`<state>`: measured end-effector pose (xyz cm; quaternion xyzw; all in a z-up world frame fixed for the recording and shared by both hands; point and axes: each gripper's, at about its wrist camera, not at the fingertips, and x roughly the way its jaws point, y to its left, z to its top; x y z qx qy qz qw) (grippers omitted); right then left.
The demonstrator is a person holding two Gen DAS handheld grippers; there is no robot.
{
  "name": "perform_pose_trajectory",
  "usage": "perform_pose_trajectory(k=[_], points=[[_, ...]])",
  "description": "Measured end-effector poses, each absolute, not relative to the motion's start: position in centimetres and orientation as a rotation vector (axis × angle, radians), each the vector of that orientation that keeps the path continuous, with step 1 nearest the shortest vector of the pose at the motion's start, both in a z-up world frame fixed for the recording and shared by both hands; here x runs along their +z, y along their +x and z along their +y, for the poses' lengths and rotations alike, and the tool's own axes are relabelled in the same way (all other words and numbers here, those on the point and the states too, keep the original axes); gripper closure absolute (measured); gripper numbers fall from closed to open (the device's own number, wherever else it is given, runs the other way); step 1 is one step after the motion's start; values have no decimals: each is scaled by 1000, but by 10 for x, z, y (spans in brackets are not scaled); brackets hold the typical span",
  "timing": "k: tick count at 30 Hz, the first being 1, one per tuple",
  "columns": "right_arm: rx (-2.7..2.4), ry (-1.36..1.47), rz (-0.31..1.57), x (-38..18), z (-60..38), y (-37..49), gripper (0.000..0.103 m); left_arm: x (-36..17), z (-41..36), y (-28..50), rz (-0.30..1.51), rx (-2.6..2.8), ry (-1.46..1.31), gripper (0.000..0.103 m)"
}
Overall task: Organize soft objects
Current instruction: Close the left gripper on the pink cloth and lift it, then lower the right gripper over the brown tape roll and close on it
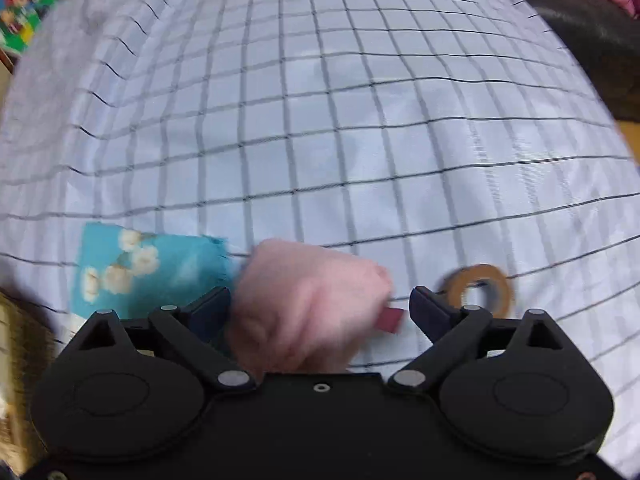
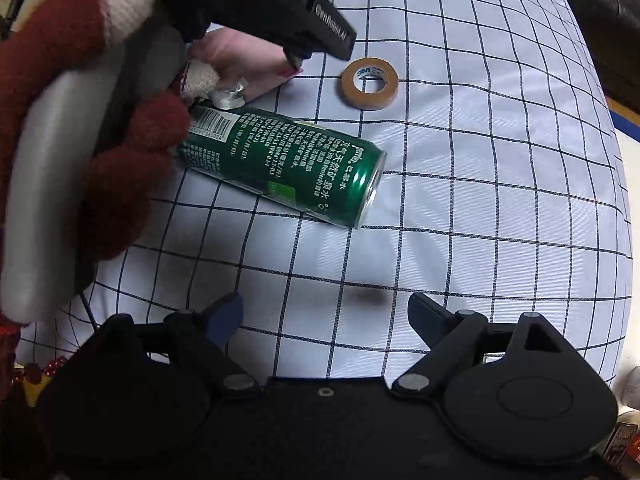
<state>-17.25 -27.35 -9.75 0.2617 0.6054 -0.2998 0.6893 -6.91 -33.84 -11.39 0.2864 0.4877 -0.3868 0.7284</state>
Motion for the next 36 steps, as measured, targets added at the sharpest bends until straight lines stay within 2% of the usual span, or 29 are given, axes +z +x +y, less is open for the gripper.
perform_pose_trajectory(k=[7, 10, 19, 26, 30, 36], points=[[-686, 581, 1364, -101, -274, -174, 10, -139, -342, -59, 1120, -815, 659, 12], [-685, 569, 1367, -103, -272, -172, 10, -151, -343, -50, 1173, -804, 617, 6], [-723, 460, 1345, -99, -273, -171, 11, -143, -346, -38, 1218, -830, 542, 29], [-786, 536, 1248, -76, -306, -185, 11, -116, -329, 1, 1245, -813, 429, 31], [-877, 601, 1161, -60, -336, -190, 11, -89, -323, 7, 1194, -798, 409, 31], [-907, 621, 1146, -75, -363, -163, 11, -61, -309, 9, 1119, -781, 394, 31]])
